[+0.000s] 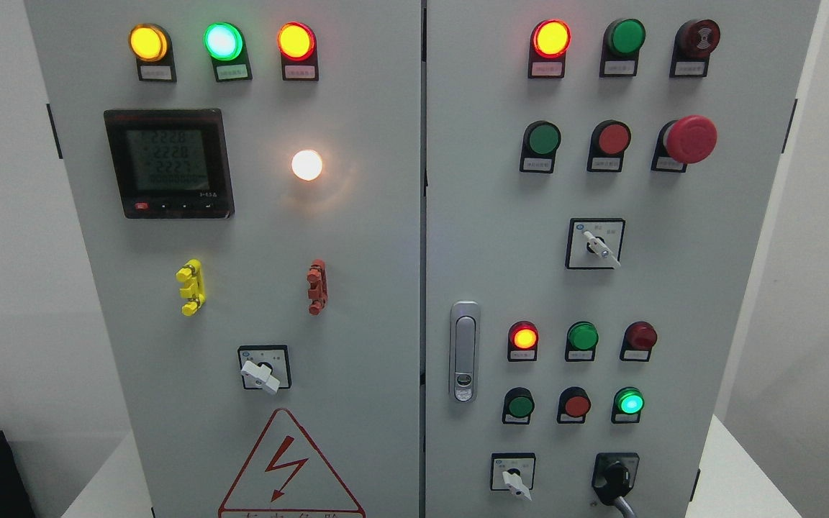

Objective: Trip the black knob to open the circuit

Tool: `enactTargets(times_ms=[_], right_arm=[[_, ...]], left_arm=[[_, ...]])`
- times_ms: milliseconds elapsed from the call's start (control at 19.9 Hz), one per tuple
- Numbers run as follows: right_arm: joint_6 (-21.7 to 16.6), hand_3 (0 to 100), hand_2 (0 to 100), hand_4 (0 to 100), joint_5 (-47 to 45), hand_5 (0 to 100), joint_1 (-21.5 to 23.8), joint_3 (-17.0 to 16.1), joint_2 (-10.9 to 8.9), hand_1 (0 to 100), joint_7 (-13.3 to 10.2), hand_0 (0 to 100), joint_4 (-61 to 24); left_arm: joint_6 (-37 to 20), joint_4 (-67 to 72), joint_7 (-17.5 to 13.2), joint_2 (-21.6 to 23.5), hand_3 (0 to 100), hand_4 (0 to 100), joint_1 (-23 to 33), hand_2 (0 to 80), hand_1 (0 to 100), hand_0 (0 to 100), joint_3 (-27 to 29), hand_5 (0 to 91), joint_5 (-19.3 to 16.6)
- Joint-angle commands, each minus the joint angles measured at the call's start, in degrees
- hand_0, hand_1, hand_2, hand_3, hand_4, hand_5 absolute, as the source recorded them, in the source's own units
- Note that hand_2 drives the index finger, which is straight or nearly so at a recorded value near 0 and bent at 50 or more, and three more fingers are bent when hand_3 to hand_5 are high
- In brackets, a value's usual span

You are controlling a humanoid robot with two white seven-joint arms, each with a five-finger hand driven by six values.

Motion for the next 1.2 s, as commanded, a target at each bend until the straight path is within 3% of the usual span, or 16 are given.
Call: enactTargets(times_ms=[0,1153], right_arm=[[-0.1,100,4,99,0.0,97,0.1,0.0,1.40,1,0.2,0,0.0],[-0.1,100,5,99,0.1,97,0.2,-0.1,1.40,1,0.1,0,0.1]], left_arm=[[-0.1,-1.5,0.0,0.0,0,0,0.0,0.0,39,12,0.0,0.0,0.0],[-0.1,-1.4,0.0,0.0,0,0,0.0,0.0,39,12,0.0,0.0,0.0]])
